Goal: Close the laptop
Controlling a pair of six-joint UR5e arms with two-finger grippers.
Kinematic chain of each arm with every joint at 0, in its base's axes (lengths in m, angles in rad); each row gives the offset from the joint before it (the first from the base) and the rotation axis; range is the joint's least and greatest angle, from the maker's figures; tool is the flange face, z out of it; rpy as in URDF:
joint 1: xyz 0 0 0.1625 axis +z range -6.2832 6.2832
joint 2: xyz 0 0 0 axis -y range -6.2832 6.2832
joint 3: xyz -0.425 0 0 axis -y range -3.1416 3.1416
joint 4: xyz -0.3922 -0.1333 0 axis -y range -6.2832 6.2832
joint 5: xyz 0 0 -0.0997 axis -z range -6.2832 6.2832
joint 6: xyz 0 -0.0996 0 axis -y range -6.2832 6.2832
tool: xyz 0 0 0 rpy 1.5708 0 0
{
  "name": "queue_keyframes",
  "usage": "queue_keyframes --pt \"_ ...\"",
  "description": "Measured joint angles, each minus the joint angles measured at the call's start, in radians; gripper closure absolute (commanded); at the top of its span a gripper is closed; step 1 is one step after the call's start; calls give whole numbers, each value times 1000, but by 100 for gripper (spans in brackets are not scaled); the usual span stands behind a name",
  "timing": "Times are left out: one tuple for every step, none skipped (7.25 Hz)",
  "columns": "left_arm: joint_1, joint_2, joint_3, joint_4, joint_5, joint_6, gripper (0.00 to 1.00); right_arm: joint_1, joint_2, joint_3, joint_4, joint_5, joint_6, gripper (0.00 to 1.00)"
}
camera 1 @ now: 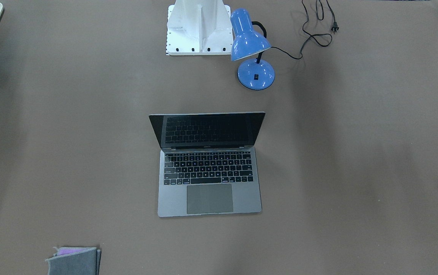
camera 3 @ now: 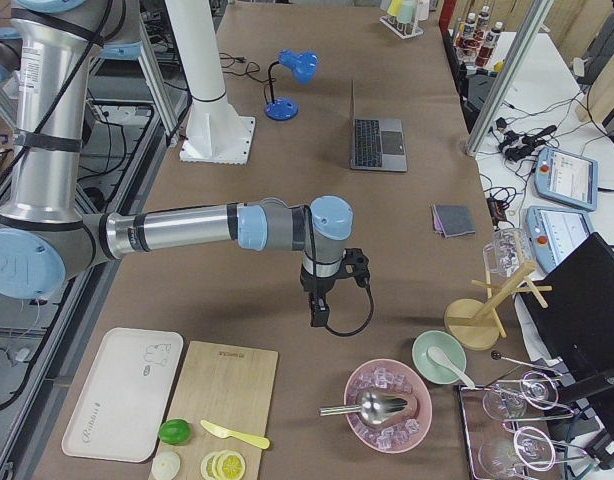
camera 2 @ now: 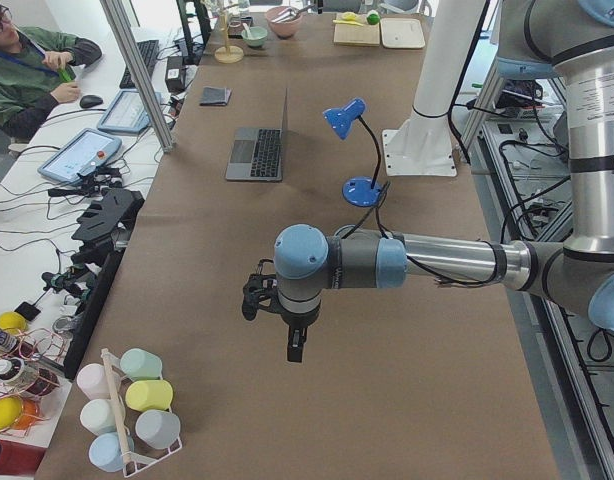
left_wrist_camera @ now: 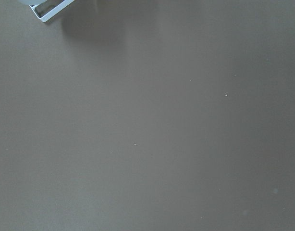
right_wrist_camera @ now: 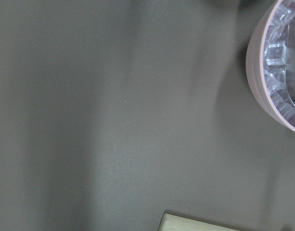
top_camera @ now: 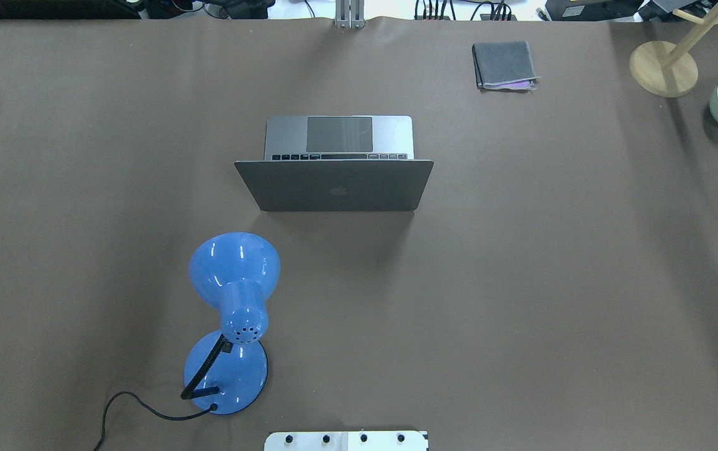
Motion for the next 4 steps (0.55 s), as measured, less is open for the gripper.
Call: queue_keyframes --pt "0 0 -3 0 0 0 2 0 5 12 0 -2 1 0" --pt "0 0 -3 -1 0 0 2 0 11 36 0 -2 1 0" --pt "1 -4 -4 -1 1 0 2 0 27 58 0 -3 1 0" --pt "1 -13 -4 -7 0 -1 2 0 50 70 0 -3 4 0"
